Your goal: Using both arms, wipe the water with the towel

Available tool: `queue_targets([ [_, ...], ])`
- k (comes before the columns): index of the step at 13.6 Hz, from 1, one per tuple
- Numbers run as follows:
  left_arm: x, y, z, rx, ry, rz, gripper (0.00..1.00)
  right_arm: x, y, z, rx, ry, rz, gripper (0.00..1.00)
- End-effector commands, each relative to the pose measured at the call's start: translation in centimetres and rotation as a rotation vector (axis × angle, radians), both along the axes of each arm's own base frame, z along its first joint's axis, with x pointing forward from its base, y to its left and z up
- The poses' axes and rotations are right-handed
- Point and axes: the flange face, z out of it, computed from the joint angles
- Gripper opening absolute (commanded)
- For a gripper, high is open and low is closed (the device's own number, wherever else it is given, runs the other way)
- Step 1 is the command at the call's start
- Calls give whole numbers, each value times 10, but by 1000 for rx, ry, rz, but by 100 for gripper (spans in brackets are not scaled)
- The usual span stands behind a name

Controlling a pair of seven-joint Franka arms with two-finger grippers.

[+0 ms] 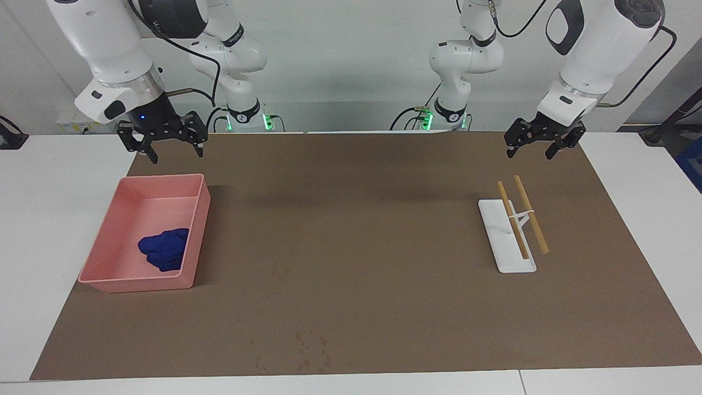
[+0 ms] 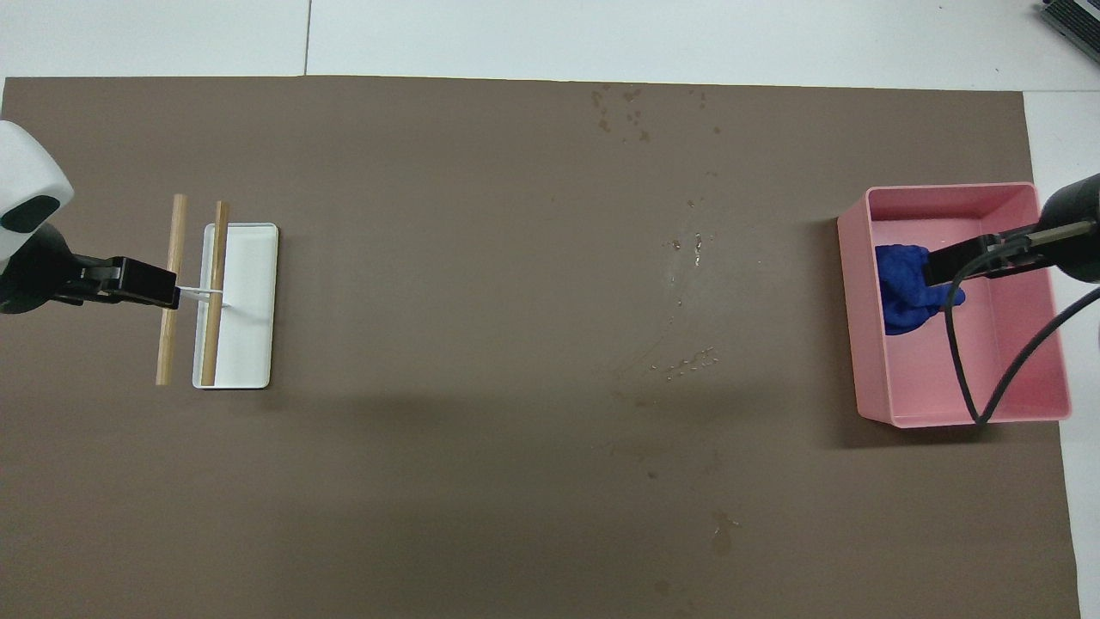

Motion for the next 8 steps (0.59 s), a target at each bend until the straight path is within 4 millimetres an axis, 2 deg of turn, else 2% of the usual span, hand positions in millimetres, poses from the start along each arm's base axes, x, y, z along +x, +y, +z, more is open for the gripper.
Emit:
queue_targets([
  [1, -3, 2, 6, 16, 3, -1, 100, -6, -15, 1, 16, 11, -10, 100],
  [7, -3, 3, 6, 16, 3, 0, 100, -6, -22, 2, 16, 9, -18, 100],
  [8, -3, 3, 6, 16, 3, 0, 100, -7, -29, 2, 16, 9, -28, 100],
])
